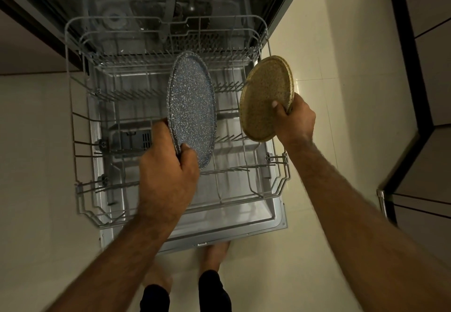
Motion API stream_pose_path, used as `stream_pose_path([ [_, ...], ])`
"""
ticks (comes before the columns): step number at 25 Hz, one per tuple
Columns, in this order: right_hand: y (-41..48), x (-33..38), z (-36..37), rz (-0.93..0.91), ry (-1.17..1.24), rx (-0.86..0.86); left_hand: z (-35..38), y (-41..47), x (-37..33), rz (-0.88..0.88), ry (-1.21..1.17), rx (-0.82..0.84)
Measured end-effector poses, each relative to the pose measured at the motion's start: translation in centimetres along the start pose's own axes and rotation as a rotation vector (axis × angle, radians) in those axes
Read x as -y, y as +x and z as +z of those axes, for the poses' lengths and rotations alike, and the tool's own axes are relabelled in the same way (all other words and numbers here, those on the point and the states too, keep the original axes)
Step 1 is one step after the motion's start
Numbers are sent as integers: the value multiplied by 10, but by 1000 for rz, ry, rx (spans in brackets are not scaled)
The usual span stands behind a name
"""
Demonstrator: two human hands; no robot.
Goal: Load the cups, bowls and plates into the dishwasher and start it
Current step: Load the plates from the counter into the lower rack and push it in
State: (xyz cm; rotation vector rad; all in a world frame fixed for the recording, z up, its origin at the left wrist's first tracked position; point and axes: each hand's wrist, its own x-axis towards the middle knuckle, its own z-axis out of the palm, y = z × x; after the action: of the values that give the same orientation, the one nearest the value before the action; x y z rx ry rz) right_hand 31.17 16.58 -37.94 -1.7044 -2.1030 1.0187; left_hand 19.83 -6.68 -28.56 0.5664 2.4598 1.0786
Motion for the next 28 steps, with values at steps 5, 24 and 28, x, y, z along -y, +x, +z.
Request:
stream_pose_path([
  [5, -20, 2, -4, 15, -114, -113, 1, -2, 0, 4, -28, -27],
  [24, -85, 52, -7, 342, 820, 259, 5, 10, 34, -317, -256, -89],
  [28, -75, 66, -18, -28, 240, -121, -1, 7, 34, -217, -199, -83],
])
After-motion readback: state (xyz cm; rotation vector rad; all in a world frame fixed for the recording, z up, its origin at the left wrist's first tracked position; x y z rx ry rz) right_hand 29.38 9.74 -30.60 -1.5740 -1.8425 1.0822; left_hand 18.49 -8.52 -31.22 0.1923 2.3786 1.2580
